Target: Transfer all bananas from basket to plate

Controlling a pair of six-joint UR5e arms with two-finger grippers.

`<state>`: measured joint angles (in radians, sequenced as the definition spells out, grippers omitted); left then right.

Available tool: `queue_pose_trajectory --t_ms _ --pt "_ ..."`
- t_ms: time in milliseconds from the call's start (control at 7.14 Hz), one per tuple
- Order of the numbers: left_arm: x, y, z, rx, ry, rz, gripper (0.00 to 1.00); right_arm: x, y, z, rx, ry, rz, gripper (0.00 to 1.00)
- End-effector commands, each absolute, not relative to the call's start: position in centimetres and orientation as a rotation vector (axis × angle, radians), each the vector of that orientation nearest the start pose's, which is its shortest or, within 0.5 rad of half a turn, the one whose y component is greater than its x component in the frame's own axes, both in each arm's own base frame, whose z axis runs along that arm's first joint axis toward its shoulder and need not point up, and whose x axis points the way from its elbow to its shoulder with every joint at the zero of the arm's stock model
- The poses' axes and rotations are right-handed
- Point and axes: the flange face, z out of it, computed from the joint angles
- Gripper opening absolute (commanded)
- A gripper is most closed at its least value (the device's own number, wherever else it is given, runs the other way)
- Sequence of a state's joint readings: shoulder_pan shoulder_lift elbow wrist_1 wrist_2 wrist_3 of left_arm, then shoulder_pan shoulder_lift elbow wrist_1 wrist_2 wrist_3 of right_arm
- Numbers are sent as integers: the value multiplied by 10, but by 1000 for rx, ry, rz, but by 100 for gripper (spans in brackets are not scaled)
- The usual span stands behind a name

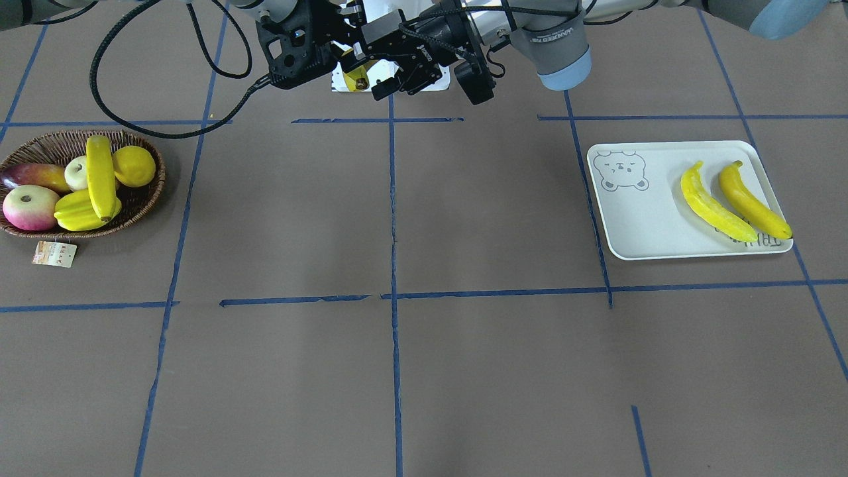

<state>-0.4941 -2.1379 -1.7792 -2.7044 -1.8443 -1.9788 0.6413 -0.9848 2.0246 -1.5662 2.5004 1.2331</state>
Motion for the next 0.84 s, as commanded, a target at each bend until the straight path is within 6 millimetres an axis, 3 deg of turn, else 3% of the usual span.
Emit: queue_pose_trajectory --t_ms 0,420,560,700 --pt "452 -358 121 -112 1906 -347 99 -396 -363 122 -286 -1237 -222 0" --pt "463 -347 121 -110 1915 -370 99 -399 -361 122 -287 -1235 -226 0" --pt "463 -347 121 -110 1915 -370 95 -399 -360 122 -287 -1236 -228 0" --pt "462 -347 121 -109 1915 -369 73 -398 -360 122 -289 -1237 -229 0"
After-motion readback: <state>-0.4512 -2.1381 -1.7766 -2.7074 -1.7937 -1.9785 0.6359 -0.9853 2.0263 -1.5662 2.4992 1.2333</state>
